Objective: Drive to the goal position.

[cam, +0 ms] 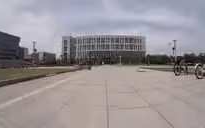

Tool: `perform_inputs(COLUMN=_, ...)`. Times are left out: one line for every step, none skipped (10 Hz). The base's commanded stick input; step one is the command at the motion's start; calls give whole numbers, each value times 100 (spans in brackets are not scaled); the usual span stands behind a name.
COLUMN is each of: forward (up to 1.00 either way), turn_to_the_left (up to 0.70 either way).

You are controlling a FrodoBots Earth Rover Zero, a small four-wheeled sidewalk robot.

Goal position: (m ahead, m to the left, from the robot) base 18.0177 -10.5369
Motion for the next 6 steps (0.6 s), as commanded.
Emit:
perform_inputs(forward=100, turn_to_the_left=0)
perform_inputs(forward=100, turn_to_the_left=-6)
perform_inputs(forward=100, turn_to_the_left=-18)
perform_inputs(forward=100, turn_to_the_left=-34)
perform_inputs(forward=100, turn_to_the_left=-40)
perform_inputs(forward=100, turn_to_the_left=-40)
